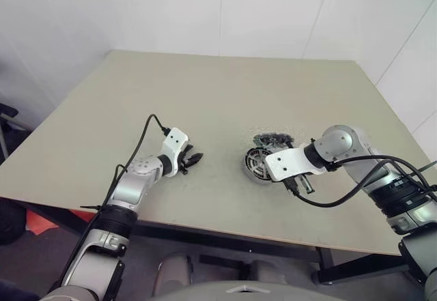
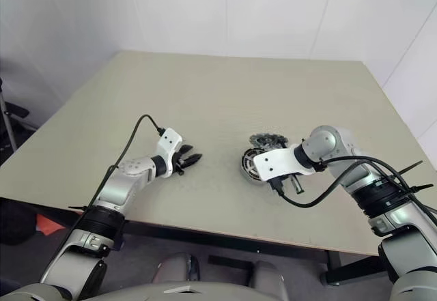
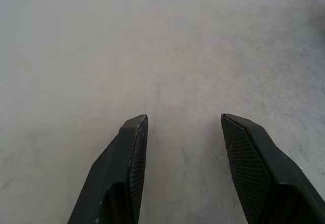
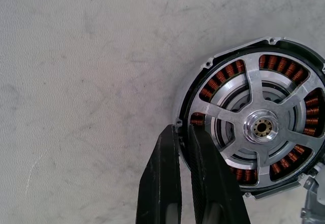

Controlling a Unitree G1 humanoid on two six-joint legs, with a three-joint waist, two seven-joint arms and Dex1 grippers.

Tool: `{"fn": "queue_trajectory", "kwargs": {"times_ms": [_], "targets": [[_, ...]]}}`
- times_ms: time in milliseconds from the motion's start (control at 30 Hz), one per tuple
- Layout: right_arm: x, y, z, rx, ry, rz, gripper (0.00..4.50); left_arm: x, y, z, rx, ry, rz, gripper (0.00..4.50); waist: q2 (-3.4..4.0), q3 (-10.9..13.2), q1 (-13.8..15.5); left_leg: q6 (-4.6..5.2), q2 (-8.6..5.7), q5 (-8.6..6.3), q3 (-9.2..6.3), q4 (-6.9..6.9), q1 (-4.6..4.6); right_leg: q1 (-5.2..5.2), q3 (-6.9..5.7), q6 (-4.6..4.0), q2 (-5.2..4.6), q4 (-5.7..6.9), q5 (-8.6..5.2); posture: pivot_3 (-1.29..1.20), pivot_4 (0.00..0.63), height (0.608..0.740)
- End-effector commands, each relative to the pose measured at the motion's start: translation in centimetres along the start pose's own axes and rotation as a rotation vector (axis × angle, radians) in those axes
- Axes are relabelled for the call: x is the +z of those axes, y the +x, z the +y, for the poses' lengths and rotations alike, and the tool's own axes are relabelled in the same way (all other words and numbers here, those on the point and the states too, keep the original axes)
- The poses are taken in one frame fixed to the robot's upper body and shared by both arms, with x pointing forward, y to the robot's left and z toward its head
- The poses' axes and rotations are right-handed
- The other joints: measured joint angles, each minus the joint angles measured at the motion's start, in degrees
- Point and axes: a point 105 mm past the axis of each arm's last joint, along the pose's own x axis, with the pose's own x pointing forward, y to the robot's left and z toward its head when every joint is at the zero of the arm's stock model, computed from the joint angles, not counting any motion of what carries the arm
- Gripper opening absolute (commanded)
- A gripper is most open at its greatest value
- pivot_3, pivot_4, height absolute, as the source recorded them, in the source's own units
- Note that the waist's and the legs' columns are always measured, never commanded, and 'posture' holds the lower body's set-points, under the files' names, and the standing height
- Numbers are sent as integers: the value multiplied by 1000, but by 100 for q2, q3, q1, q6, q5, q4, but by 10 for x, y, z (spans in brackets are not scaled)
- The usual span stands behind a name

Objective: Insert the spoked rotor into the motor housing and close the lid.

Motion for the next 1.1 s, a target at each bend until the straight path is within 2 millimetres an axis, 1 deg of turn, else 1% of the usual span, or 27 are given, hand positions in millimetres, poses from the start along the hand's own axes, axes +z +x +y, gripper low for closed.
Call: {"fn": "queue_trajectory", "kwargs": {"times_ms": [33, 167, 267, 333, 467, 533, 600, 667, 767, 900, 1033, 1100], "targets": [[7, -21, -13, -81, 101, -43, 74, 13, -1, 1, 14, 20, -47, 2429, 1, 1, 0, 0, 0, 0, 0, 0, -1, 0, 0, -2, 0, -3, 1, 0, 0, 740], [22, -37, -27, -124, 412, -179, 74, 11, -1, 1, 20, 12, -49, 2429, 6, 4, 5, 2, -1, 1, 1, 0, -8, -3, 1, -4, 0, -5, 3, 0, 0, 740], [34, -51, -28, -80, 543, -243, 74, 10, -1, 0, 22, 7, -50, 2429, 14, 7, 20, 2, 0, 1, 1, -1, -16, -13, 1, -6, 1, 6, 4, 0, 0, 740], [44, -57, -27, -34, 660, -294, 74, 11, -2, -1, 22, 6, -60, 2429, 14, 7, 36, 2, 0, 0, 0, -5, -17, -23, 0, -6, 0, 26, 4, 0, 0, 740], [56, -60, -31, -9, 848, -339, 74, 17, -4, -1, 29, 0, -94, 2429, 15, 7, 54, -5, 5, 2, -1, -19, -18, -36, -3, -13, 4, 44, 0, 0, 0, 740], [61, -59, -35, -4, 907, -349, 74, 17, -5, 1, 35, 0, -96, 2429, 15, 7, 55, -6, 4, 2, -1, -18, -25, -43, -3, -13, 4, 44, 0, 0, 0, 740], [63, -55, -42, -3, 1006, -352, 74, 16, -6, 1, 40, 0, -92, 2429, 15, 7, 45, -9, 3, 3, 0, -16, -33, -54, -2, -12, 4, 44, 0, 0, 0, 740], [60, -49, -51, -27, 1131, -335, 74, 15, -7, 2, 45, 0, -91, 2429, 15, 7, 16, -17, 4, 8, 0, -16, -37, -67, -1, -12, 4, 50, 0, 0, 0, 740], [58, -41, -56, -21, 1234, -319, 74, 14, -10, 3, 54, -1, -89, 2429, 14, 8, 33, -32, 4, 17, -3, -17, -39, -76, -1, -12, 6, 58, 0, 0, 0, 740], [62, -29, -57, 4, 1260, -310, 74, 12, -14, 6, 73, -1, -86, 2429, 14, 8, 69, -37, 2, 19, -2, -17, -49, -83, 2, -11, 5, 57, 0, 0, 0, 740], [56, -13, -54, 3, 1300, -266, 74, 11, -18, 8, 88, -3, -87, 2429, 14, 8, 71, -42, 3, 21, -2, -20, -50, -85, 1, -11, 5, 59, 0, 0, 0, 740], [60, -10, -55, 24, 1309, -282, 74, 11, -19, 9, 94, -3, -84, 2429, 14, 8, 70, -45, 3, 22, -2, -20, -49, -84, 1, -11, 5, 61, 0, 0, 0, 740]]}}
